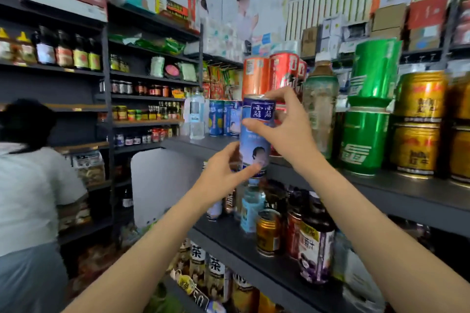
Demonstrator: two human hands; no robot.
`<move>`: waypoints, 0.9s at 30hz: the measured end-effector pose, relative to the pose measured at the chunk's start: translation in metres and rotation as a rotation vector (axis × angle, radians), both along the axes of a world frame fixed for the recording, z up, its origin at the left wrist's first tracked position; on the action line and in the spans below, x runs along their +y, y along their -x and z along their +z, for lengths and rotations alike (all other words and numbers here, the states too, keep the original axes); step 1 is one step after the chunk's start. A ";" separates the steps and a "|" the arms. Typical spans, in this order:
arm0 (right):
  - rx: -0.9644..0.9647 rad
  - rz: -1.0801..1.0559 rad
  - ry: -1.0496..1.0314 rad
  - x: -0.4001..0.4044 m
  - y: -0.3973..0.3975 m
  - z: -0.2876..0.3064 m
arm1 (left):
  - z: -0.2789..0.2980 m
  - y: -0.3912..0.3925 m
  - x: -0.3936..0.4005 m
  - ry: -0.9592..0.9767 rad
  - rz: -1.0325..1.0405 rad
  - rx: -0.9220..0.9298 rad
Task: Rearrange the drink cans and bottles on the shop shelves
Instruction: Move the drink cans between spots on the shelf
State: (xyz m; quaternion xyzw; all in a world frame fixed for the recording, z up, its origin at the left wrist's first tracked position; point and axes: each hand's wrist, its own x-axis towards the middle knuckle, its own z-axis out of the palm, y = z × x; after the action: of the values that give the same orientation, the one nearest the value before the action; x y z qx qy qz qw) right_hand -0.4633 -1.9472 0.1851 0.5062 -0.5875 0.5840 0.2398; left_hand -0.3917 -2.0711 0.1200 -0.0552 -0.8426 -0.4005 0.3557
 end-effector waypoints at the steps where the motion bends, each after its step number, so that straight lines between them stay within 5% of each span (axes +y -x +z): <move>1: 0.006 -0.022 -0.017 -0.020 0.004 0.000 | 0.001 0.006 -0.023 0.023 0.012 0.001; 8: 0.296 -0.540 -0.042 -0.119 0.044 0.012 | 0.022 0.065 -0.171 0.148 0.083 -0.047; 13: 0.441 -0.963 -0.122 -0.124 0.070 -0.017 | 0.032 0.122 -0.202 0.084 -0.016 -0.183; 21: 0.512 -1.203 -0.250 -0.131 0.069 -0.031 | 0.043 0.181 -0.171 0.268 -0.071 -0.306; 27: 0.520 -1.219 -0.262 -0.132 0.070 -0.030 | 0.045 0.203 -0.161 0.191 -0.080 -0.317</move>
State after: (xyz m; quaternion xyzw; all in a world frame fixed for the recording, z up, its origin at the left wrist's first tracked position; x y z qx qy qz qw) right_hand -0.5332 -2.0794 0.1554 0.2333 -0.7571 0.1276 0.5968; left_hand -0.5946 -2.2324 0.1650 -0.0583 -0.9194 -0.3362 0.1956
